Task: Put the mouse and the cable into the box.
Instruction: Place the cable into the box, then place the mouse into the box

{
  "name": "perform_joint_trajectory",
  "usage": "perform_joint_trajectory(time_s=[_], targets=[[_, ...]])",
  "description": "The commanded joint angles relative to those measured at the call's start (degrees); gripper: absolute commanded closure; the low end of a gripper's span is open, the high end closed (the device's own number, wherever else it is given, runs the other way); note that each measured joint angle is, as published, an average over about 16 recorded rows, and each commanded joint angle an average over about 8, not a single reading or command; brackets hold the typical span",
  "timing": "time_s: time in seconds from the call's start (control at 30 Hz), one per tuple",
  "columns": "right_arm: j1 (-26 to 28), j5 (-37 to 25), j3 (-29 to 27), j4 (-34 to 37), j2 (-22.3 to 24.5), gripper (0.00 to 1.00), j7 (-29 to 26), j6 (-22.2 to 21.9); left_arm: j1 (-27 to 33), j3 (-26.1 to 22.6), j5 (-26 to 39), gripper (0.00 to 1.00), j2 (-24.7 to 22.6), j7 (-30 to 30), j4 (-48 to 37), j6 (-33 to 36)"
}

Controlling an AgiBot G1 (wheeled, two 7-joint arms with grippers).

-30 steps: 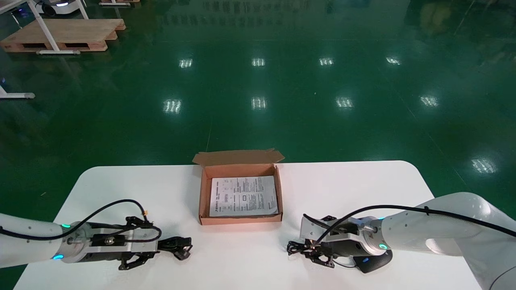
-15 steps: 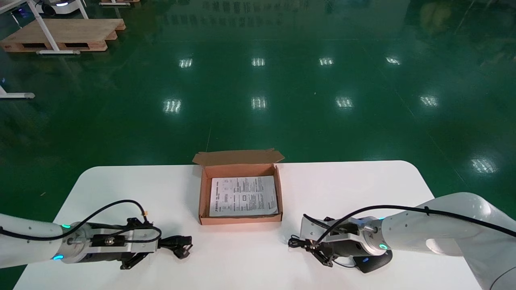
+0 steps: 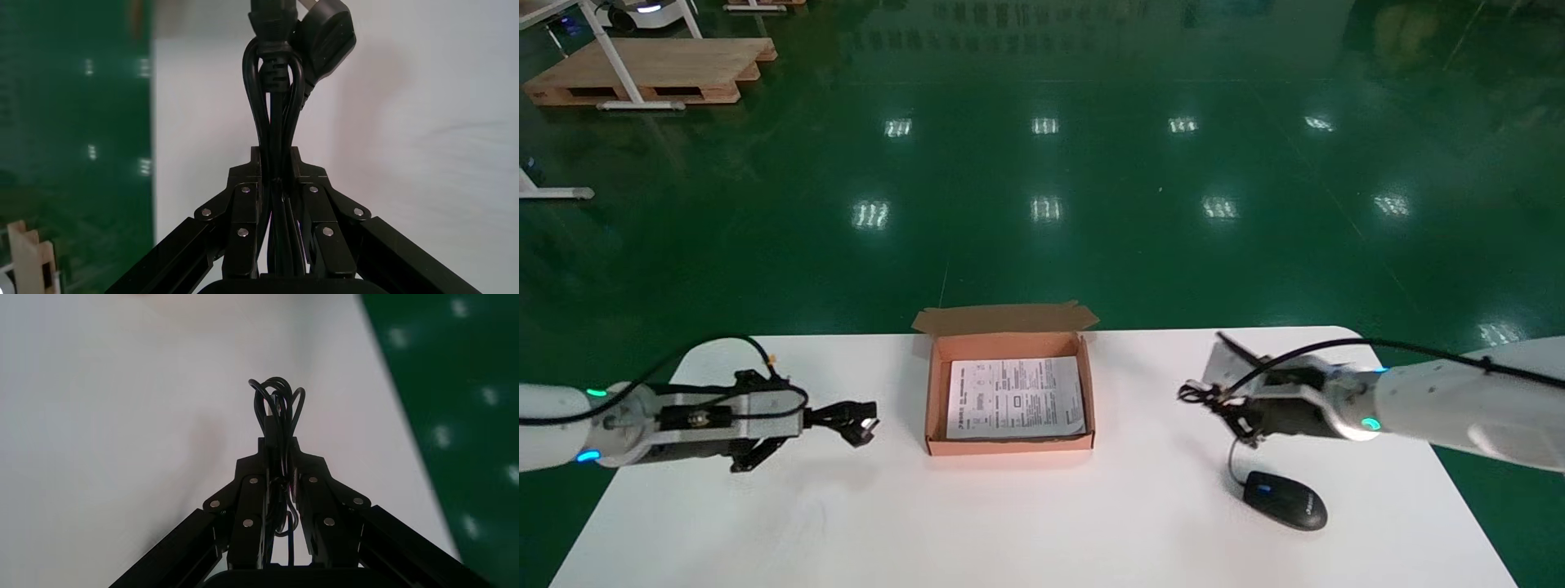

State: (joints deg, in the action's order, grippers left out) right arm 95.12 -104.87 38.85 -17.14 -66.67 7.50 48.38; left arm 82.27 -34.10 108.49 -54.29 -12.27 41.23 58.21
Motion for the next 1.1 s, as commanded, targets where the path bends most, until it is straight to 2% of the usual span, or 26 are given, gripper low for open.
perform_joint_trajectory(time_s=[0.03,0.23,0.5,0.63,0.83,0.93,1.1], targets=[[1.84,-0.52,-0.28,0.60,1.69,1.00,-0.93,-2.27,1.57,0.83,-0.80,1.00,1.18,0.93,0.21,0.82],[9.08,-1.11,-1.19,1.32,3.38,1.00,-1.95,-7.37,1.63,2.72,-6.05,1.00,-5.02,-1.64,-1.90,-1.13],[14.33,-1.04,-1.72,2.51,2.93,1.00,-1.51,-9.36,1.23,4.74,-10.38,0.97,-14.77,-5.98,-6.21,-8.02],[14.87,-1.05,-1.75,2.85,2.97,1.00,-1.33,-9.60,1.24,5.31,-11.33,1.00,-16.14,-6.72,-6.85,-9.02],[14.47,-1.04,-1.74,2.77,2.88,1.00,-1.42,-9.34,0.94,4.47,-9.47,1.00,-15.19,-7.34,-5.97,-9.87],[14.56,-1.04,-1.75,2.80,2.89,1.00,-1.39,-9.39,-0.52,3.10,-5.92,1.00,-16.25,-9.49,-4.69,-14.75],[14.56,-1.04,-1.75,2.80,2.89,1.00,-1.39,-9.39,-5.03,0.09,0.87,1.00,-21.13,-14.60,-3.22,-29.84]])
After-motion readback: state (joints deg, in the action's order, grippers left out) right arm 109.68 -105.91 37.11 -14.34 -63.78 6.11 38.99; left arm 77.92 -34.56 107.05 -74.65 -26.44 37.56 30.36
